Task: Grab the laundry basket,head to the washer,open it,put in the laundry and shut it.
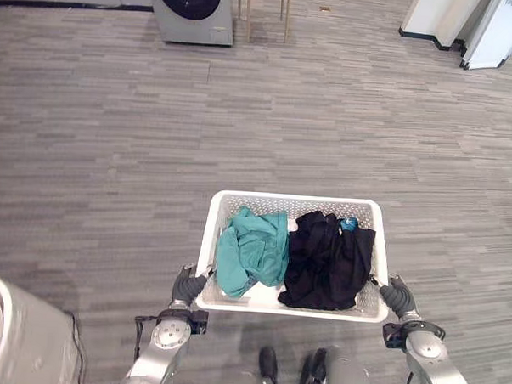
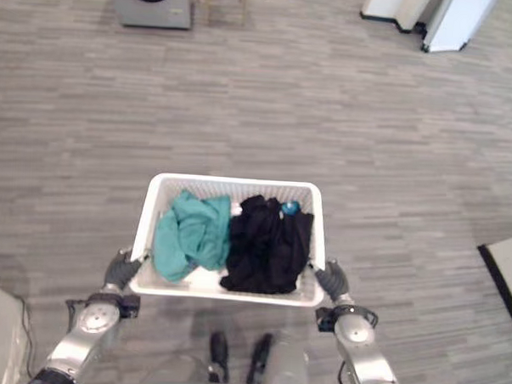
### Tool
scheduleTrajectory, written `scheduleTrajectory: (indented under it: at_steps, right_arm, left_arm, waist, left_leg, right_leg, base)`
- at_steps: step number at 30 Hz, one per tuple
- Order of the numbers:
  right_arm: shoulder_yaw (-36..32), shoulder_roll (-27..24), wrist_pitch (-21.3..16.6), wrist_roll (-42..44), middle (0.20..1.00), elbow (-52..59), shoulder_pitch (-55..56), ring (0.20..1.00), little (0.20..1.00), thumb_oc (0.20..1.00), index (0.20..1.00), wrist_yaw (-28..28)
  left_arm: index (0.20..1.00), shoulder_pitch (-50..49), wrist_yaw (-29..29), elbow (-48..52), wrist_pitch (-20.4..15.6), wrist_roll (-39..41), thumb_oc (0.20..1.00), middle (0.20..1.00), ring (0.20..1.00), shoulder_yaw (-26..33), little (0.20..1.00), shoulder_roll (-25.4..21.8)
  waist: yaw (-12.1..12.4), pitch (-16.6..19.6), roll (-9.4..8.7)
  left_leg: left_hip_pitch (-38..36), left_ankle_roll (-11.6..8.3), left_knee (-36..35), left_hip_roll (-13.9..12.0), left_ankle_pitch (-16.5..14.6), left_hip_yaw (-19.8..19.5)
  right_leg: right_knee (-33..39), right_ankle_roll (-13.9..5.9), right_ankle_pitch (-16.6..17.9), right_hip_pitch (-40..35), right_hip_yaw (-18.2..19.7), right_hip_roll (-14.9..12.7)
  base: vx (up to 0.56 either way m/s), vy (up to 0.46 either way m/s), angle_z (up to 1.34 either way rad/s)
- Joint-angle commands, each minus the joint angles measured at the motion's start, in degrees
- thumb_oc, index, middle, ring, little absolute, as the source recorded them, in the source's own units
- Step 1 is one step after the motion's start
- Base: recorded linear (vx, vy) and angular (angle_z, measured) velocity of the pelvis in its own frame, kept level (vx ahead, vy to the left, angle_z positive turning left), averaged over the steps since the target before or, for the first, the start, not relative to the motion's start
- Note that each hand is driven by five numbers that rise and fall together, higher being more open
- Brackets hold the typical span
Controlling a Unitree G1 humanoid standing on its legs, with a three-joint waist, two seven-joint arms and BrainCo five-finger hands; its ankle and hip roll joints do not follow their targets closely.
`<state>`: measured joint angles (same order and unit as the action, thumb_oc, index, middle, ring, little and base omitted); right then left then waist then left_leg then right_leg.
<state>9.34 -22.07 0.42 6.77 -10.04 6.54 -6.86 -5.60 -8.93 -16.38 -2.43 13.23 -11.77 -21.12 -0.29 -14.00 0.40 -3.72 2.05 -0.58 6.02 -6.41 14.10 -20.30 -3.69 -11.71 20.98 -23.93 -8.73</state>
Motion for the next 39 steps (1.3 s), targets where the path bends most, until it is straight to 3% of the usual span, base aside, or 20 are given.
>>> scheduleTrajectory:
  at_steps: [1,4,6,8,9,10,12,13,14,16,18,23,26,29,30,32,33,35,37,39]
  right_arm:
    - [-1.68,1.53,-6.35,6.18,0.200,3.26,-2.17,0.200,0.200,0.200,0.200,4.70]
    - [-2.32,1.42,-6.31,5.56,0.200,3.35,-1.34,0.200,0.200,0.200,0.200,4.56]
    - [-2.36,1.95,-6.56,5.53,0.200,3.29,-0.25,0.200,0.200,0.200,0.200,5.24]
    - [-2.84,1.44,-6.60,5.18,0.200,3.06,-0.06,0.200,0.200,0.200,0.200,4.82]
    - [-2.84,1.47,-6.60,5.18,0.200,3.05,-0.09,0.200,0.200,0.200,0.200,4.82]
    - [-2.71,1.03,-7.13,5.78,0.200,2.99,-0.34,0.200,0.200,0.200,0.200,4.41]
    - [-3.16,0.48,-6.84,6.56,0.200,3.07,-0.88,0.200,0.200,0.200,0.200,3.52]
    - [-3.63,0.02,-6.52,6.28,0.200,2.79,-0.98,0.200,0.200,0.200,0.200,3.06]
    - [-3.79,-0.11,-6.81,6.29,0.200,2.70,-1.07,0.200,0.200,0.200,0.200,2.82]
    - [-4.16,-0.07,-6.87,6.70,0.200,2.31,-1.33,0.200,0.200,0.200,0.200,2.41]
    - [-4.30,0.12,-6.80,6.01,0.200,1.48,-1.98,0.200,0.200,0.200,0.200,1.77]
    - [-3.01,1.98,-6.98,5.89,0.200,1.42,-3.05,0.200,0.200,0.200,0.200,2.89]
    - [-1.79,2.78,-6.56,6.01,0.200,1.50,-4.59,0.200,0.200,0.200,0.200,3.72]
    - [-1.64,2.80,-6.21,6.63,0.200,1.75,-5.13,0.200,0.200,0.200,0.200,3.94]
    - [-1.55,2.60,-6.07,7.05,0.200,2.15,-5.06,0.200,0.200,0.200,0.200,4.13]
    - [-1.72,2.81,-6.07,7.38,0.200,2.26,-5.03,0.200,0.200,0.200,0.200,4.29]
    - [-2.23,3.00,-5.99,7.63,0.200,2.83,-4.44,0.200,0.200,0.200,0.200,4.47]
    - [-2.53,3.12,-5.72,7.48,0.200,3.06,-3.78,0.200,0.200,0.200,0.200,4.72]
    - [-3.12,3.27,-5.75,7.64,0.200,2.96,-3.39,0.200,0.200,0.200,0.200,5.03]
    - [-3.22,3.15,-5.72,7.83,0.200,3.10,-3.11,0.200,0.200,0.200,0.200,5.49]
  left_arm:
    - [0.200,-2.61,1.65,4.85,-3.11,2.93,0.200,0.200,0.200,2.76,0.200,1.03]
    - [0.200,-2.86,1.89,4.05,-3.41,2.30,0.200,0.200,0.200,3.10,0.200,1.32]
    - [0.200,-3.55,2.54,2.57,-4.04,1.96,0.200,0.200,0.200,2.70,0.200,2.40]
    - [0.200,-3.43,2.58,2.59,-4.04,3.06,0.200,0.200,0.200,2.02,0.200,2.91]
    - [0.200,-3.41,2.58,2.59,-4.04,3.06,0.200,0.200,0.200,2.04,0.200,2.88]
    - [0.200,-3.64,2.46,2.55,-4.14,3.61,0.200,0.200,0.200,1.98,0.200,3.10]
    - [0.200,-3.49,2.17,2.34,-3.82,4.11,0.200,0.200,0.200,1.54,0.200,3.26]
    - [0.200,-3.47,2.69,2.09,-3.24,4.25,0.200,0.200,0.200,1.13,0.200,3.46]
    - [0.200,-3.52,2.63,2.12,-3.22,3.69,0.200,0.200,0.200,0.92,0.200,3.52]
    - [0.200,-3.68,2.92,2.90,-3.20,3.00,0.200,0.200,0.200,0.89,0.200,3.21]
    - [0.200,-4.01,2.84,2.85,-3.07,3.24,0.200,0.200,0.200,1.26,0.200,3.30]
    - [0.200,-3.99,3.01,3.61,-2.79,2.66,0.200,0.200,0.200,1.15,0.200,2.51]
    - [0.200,-3.77,2.55,3.62,-2.77,2.93,0.200,0.200,0.200,2.25,0.200,1.23]
    - [0.200,-4.60,2.21,4.04,-2.75,3.59,0.200,0.200,0.200,3.20,0.200,1.08]
    - [0.200,-5.09,2.20,4.15,-2.62,3.82,0.200,0.200,0.200,3.72,0.200,0.97]
    - [0.200,-5.21,2.00,3.69,-2.57,3.98,0.200,0.200,0.200,4.32,0.200,1.22]
    - [0.200,-5.23,1.83,3.31,-2.46,3.94,0.200,0.200,0.200,5.07,0.200,1.51]
    - [0.200,-5.19,1.95,2.77,-2.73,3.60,0.200,0.200,0.200,5.27,0.200,1.70]
    - [0.200,-4.95,2.12,1.90,-3.06,3.30,0.200,0.200,0.200,5.65,0.200,1.89]
    - [0.200,-5.36,2.03,1.67,-3.35,3.48,0.200,0.200,0.200,6.03,0.200,1.86]
  waist:
    - [-0.20,1.44,-1.35]
    - [-1.21,1.40,-0.92]
    - [-2.04,2.88,-0.53]
    - [-2.23,2.97,-0.20]
    - [-2.36,3.10,-0.37]
    - [-1.98,2.84,-0.64]
    - [-1.10,2.18,-1.85]
    - [0.18,2.21,-2.15]
    - [0.56,2.41,-2.21]
    - [1.35,3.00,-1.54]
    - [2.31,3.45,-1.11]
    - [2.63,3.54,-1.22]
    - [2.90,3.55,-1.15]
    - [3.20,3.92,-0.68]
    - [3.32,4.04,-0.13]
    - [3.38,3.84,-0.22]
    - [3.11,3.10,-0.08]
    - [2.31,2.71,0.35]
    - [1.32,2.73,-0.14]
    - [0.96,3.40,0.40]
  left_leg:
    - [-4.23,-1.87,1.33,-4.85,-2.25,-2.95]
    - [-6.61,-2.63,0.72,-4.96,-3.56,-4.35]
    - [-8.79,-3.97,4.39,-4.91,-3.73,-6.85]
    - [-5.44,-6.76,15.15,-7.00,1.80,-7.70]
    - [-5.13,-6.73,15.22,-6.82,1.94,-7.82]
    - [-1.65,-7.61,23.47,-7.04,5.51,-9.08]
    - [4.52,-6.57,29.37,-7.07,5.26,-8.39]
    - [7.77,-4.58,23.68,-6.65,0.88,-5.85]
    - [8.76,-3.94,19.91,-5.89,0.06,-5.34]
    - [11.95,-4.50,9.11,-6.65,5.53,-2.65]
    - [11.08,-4.64,3.89,-6.58,6.77,-2.40]
    - [6.93,-1.74,5.16,-5.57,3.73,-2.16]
    - [1.12,-0.79,4.19,-6.01,-0.20,-0.08]
    - [-1.55,-1.04,2.15,-6.85,-0.08,1.38]
    - [-3.50,-1.50,1.86,-7.51,-2.17,0.61]
    - [-5.11,-1.99,2.05,-7.84,-3.16,0.50]
    - [-7.21,-2.76,2.76,-8.64,-4.87,0.06]
    - [-9.27,-3.67,3.52,-9.73,-6.64,-0.88]
    - [-10.72,-4.74,4.25,-10.18,-6.51,-2.09]
    - [-12.95,-5.81,4.95,-11.48,-7.25,-3.77]
  right_leg:
    - [17.78,-5.87,12.88,-9.15,4.57,1.46]
    - [21.11,-6.74,14.67,-7.48,5.43,1.54]
    - [20.02,-5.45,16.50,-9.07,7.56,1.78]
    - [19.40,-3.72,16.67,-11.38,8.47,2.38]
    - [19.47,-3.73,16.79,-11.21,8.41,2.17]
    - [19.89,-2.52,16.43,-12.93,8.35,2.60]
    - [21.36,-1.15,14.68,-16.19,8.85,2.69]
    - [22.65,-1.53,13.20,-19.54,8.37,2.62]
    - [23.04,-1.97,12.57,-20.39,8.23,2.60]
    - [23.97,-2.29,11.02,-23.46,8.44,4.15]
    - [23.74,-2.60,9.91,-25.05,8.86,5.31]
    - [10.24,-4.31,8.93,-22.17,9.50,3.65]
    - [3.33,-6.65,10.62,-18.11,6.50,-0.42]
    - [6.97,-5.35,12.01,-15.50,2.75,-1.75]
    - [9.44,-5.89,11.35,-14.44,1.87,-2.20]
    - [12.97,-6.26,13.17,-12.44,1.16,-3.11]
    - [16.89,-7.34,15.18,-9.49,0.85,-4.86]
    - [20.32,-8.62,16.91,-8.81,2.16,-5.91]
    - [22.66,-9.10,19.87,-7.29,4.08,-7.94]
    - [22.25,-10.13,20.67,-6.72,5.06,-9.02]
  base:
    - [0.52,-0.083,0.32]
    - [0.40,-0.071,0.62]
    - [0.60,-0.163,0.56]
    - [0.34,-0.171,0.73]
    - [0.22,-0.172,0.94]
    - [0.20,-0.160,0.75]
    - [0.38,-0.178,0.20]
    - [0.50,-0.074,-0.29]
    - [0.54,-0.012,-0.02]
    - [0.39,0.032,0.07]
    - [0.37,0.064,-0.18]
    - [0.26,0.095,-0.73]
    - [0.44,0.060,-0.86]
    - [0.31,-0.052,-0.23]
    - [0.26,-0.090,0.15]
    - [0.40,-0.151,0.45]
    - [0.44,-0.203,0.33]
    - [0.43,-0.216,0.43]
    - [0.45,-0.297,0.61]
    - [0.53,-0.352,0.30]
